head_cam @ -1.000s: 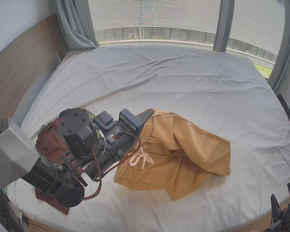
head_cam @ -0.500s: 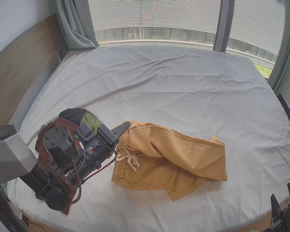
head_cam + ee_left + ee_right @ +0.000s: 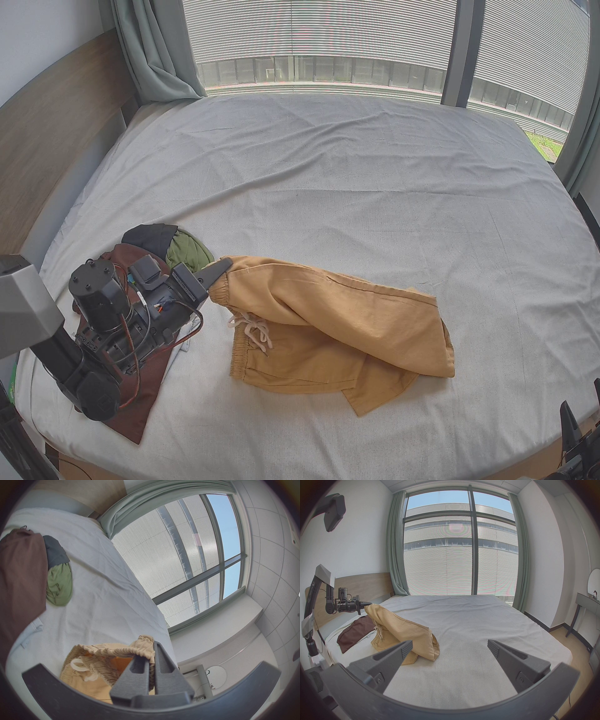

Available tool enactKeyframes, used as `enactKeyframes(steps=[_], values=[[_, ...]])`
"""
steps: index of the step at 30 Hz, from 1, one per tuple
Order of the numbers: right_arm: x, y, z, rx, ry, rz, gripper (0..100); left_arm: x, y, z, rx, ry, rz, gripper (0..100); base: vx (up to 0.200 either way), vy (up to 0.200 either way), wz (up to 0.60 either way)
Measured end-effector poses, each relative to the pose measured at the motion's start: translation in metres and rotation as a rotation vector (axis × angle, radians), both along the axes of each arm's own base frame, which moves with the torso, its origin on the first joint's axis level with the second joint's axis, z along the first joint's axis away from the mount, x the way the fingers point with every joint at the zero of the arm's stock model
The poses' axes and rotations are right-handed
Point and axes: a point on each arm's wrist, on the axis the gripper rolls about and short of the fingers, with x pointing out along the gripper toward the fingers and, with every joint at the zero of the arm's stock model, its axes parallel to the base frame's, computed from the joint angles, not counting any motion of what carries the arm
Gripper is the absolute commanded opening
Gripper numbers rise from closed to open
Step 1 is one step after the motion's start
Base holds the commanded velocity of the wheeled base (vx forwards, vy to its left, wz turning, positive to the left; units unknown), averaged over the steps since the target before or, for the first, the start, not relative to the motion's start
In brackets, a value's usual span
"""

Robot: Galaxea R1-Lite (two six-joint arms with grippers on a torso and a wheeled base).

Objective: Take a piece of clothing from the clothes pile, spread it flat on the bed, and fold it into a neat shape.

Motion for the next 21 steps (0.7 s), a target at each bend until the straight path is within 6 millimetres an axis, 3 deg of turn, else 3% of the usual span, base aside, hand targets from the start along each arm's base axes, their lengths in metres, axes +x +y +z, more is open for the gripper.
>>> enactKeyframes(steps=[21], values=[[0.000,0.000,0.000,0.000,0.000,0.000,100,0.019,0.051,-0.030,0.489,-0.225,-0.007,0,0.000,0.000,0.00]])
